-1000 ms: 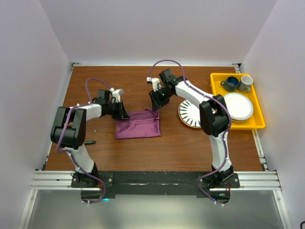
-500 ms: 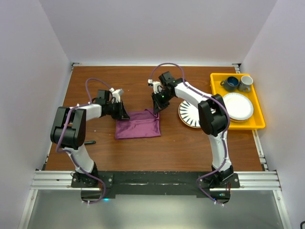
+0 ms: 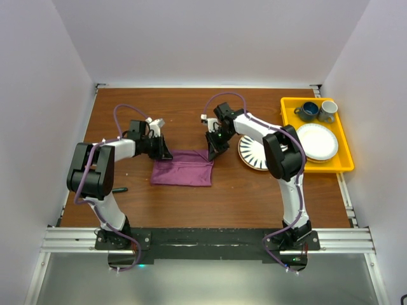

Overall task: Fold the napkin into a case and place the utensils inside
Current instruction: Smooth out the 2/3-rectangle-folded napkin at the center of the board.

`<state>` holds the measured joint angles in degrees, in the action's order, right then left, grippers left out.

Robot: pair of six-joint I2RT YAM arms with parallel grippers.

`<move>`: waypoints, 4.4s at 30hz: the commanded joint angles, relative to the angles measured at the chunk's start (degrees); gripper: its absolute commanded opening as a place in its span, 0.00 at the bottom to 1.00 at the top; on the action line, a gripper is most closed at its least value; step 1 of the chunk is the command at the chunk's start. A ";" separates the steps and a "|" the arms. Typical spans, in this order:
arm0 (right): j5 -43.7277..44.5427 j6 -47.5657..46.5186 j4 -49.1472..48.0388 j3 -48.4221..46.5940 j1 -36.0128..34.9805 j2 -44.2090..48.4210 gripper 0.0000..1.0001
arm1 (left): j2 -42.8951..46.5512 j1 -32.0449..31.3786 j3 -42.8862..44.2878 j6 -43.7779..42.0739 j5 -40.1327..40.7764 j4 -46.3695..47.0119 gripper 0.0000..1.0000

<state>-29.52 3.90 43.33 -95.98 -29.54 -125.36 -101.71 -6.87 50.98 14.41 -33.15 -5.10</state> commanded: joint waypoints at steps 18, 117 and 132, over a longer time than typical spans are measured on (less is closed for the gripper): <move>10.36 -5.83 -2.82 -4.64 0.36 -6.56 0.00 | 15.49 0.55 -4.66 -0.46 -16.06 11.74 0.50; -9.07 8.58 -18.81 7.83 3.00 -8.94 0.00 | -0.69 12.88 -5.37 9.69 -30.75 20.85 0.24; -8.54 7.35 -19.43 8.97 2.82 -7.27 0.00 | -13.15 -9.65 4.82 32.42 -11.52 42.99 0.02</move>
<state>-48.90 15.75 21.17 -89.65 -26.94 -131.17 -111.28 -13.96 52.01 42.24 -51.57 34.68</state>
